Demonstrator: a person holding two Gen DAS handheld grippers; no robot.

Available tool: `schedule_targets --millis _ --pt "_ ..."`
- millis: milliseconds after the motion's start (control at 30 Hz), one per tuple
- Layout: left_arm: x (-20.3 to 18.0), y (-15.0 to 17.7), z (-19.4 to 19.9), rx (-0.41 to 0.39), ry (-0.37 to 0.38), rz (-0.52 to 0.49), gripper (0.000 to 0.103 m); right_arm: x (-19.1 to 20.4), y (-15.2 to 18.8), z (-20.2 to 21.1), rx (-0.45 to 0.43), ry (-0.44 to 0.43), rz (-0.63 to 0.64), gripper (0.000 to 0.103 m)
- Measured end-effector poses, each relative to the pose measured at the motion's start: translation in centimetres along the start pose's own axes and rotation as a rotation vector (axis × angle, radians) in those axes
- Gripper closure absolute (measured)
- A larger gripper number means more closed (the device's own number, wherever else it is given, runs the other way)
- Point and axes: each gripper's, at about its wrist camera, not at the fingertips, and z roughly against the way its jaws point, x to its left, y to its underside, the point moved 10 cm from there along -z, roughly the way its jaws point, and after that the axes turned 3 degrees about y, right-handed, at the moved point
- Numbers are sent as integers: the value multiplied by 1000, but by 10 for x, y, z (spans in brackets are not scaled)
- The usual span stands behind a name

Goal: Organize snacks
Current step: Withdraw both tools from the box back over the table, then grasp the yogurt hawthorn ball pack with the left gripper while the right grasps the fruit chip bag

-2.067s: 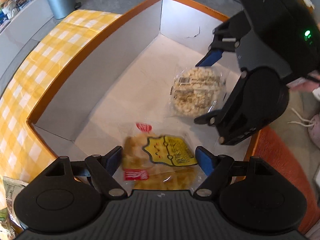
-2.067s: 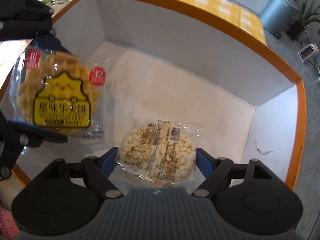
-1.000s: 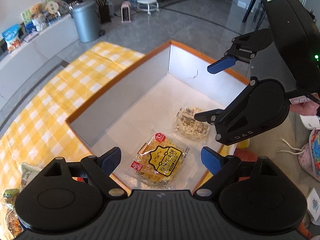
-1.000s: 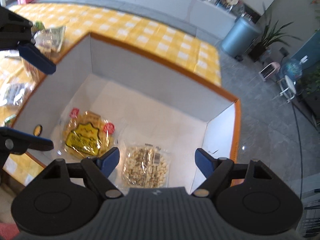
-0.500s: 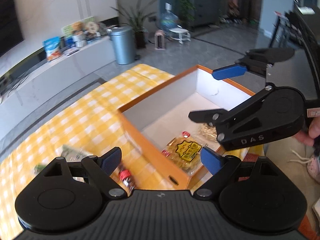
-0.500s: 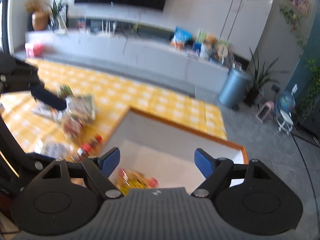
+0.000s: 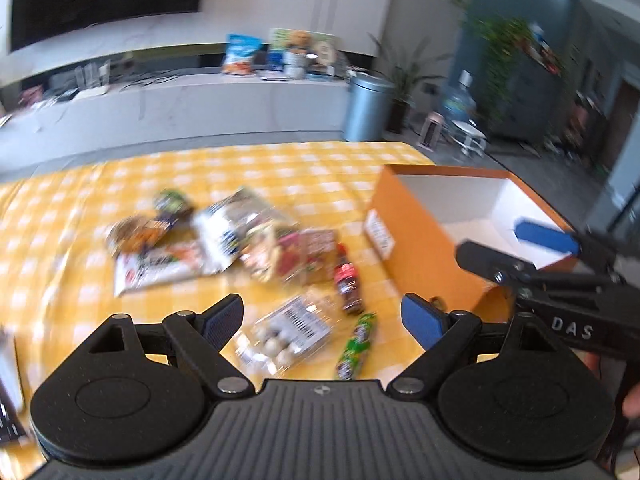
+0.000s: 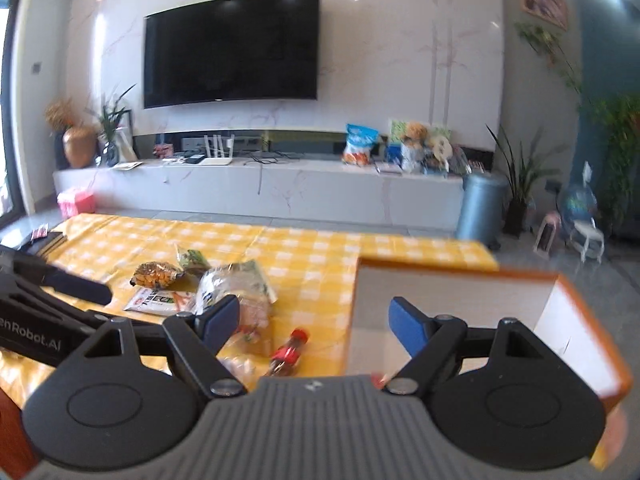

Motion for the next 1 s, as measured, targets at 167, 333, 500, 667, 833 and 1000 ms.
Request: schedule_targets --millis 167,333,500,667,833,1000 --pt "24 30 -2 -7 -19 37 1 21 36 -5 41 53 -51 23" --pt "35 62 -7 12 5 70 16 36 66 -5 64 82 -49 29" --pt "36 73 -19 29 15 74 20 41 93 -16 153 84 -34 47" --pt "35 69 -29 29 20 39 26 49 105 -31 204 59 -62 55" --pt "31 59 -49 40 19 -99 26 55 101 -45 203 61 -39 59" --pt "34 43 -67 65 68 -254 19 53 93 -61 222 64 -76 61"
